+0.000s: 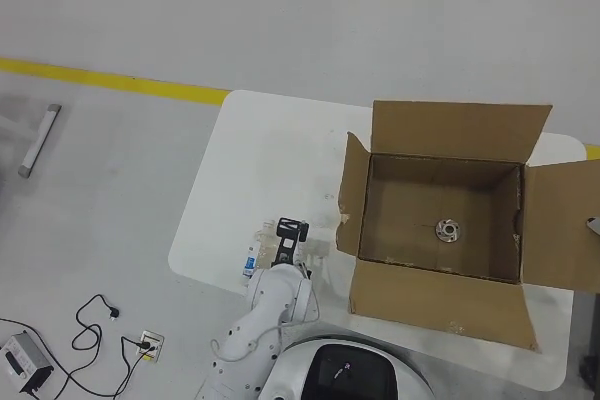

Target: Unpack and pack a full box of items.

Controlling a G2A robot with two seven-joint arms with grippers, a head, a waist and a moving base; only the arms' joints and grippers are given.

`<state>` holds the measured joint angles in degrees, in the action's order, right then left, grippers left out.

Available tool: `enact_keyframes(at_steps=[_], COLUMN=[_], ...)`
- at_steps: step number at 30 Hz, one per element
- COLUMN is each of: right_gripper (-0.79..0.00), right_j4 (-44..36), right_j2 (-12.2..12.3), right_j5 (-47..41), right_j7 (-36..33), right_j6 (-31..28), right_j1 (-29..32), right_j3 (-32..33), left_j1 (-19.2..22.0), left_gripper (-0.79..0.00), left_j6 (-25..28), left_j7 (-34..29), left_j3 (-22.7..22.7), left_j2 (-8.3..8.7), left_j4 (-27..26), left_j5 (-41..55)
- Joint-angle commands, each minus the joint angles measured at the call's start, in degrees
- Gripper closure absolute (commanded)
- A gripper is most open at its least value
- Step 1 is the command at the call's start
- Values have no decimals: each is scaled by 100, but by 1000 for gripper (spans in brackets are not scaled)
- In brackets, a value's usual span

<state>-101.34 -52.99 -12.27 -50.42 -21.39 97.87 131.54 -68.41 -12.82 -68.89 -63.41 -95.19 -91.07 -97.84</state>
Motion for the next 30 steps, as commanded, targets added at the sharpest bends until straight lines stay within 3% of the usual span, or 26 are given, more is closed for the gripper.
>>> enact_keyframes(at_steps=[1, 3, 5, 6, 8, 11, 13, 14, 21, 30], right_gripper=[0, 0, 0, 0, 0, 0, 0, 0, 0, 0], right_j4=[-2, 2, 3, 5, 4, 0, 3, 3, 1, 63], right_j2=[5, 8, 12, 14, 17, 24, 28, 31, 46, 72], right_j5=[7, 3, 1, 0, 3, 14, 11, 22, 43, 105], right_j7=[-13, -14, -13, 1, 10, -1, -3, -3, -8, -35], right_j6=[-3, -5, -4, -1, 2, 2, 6, 5, -13, -101], right_j1=[2, 2, 1, -1, -1, -2, -6, -7, -15, -39], right_j3=[0, 0, -1, 1, -3, -5, -5, -4, -14, 24], left_j1=[19, 39, 56, 65, 84, 106, 112, 112, 116, 70], left_gripper=[0, 0, -49, -111, -305, -397, -733, -785, -785, -785], left_j6=[-16, -17, -13, -5, 4, 13, 32, 35, 54, 373], left_j7=[10, 12, 24, 28, 14, 2, 9, 8, -32, -470], left_j3=[9, 17, 14, 10, -6, -21, -28, -26, 24, 311], left_j2=[-6, -12, -16, -18, -19, -21, -22, -24, -38, -35], left_j4=[47, 78, 118, 133, 176, 213, 223, 219, 79, -906], left_j5=[3, 6, 21, 30, 25, 16, 23, 36, 23, -586])
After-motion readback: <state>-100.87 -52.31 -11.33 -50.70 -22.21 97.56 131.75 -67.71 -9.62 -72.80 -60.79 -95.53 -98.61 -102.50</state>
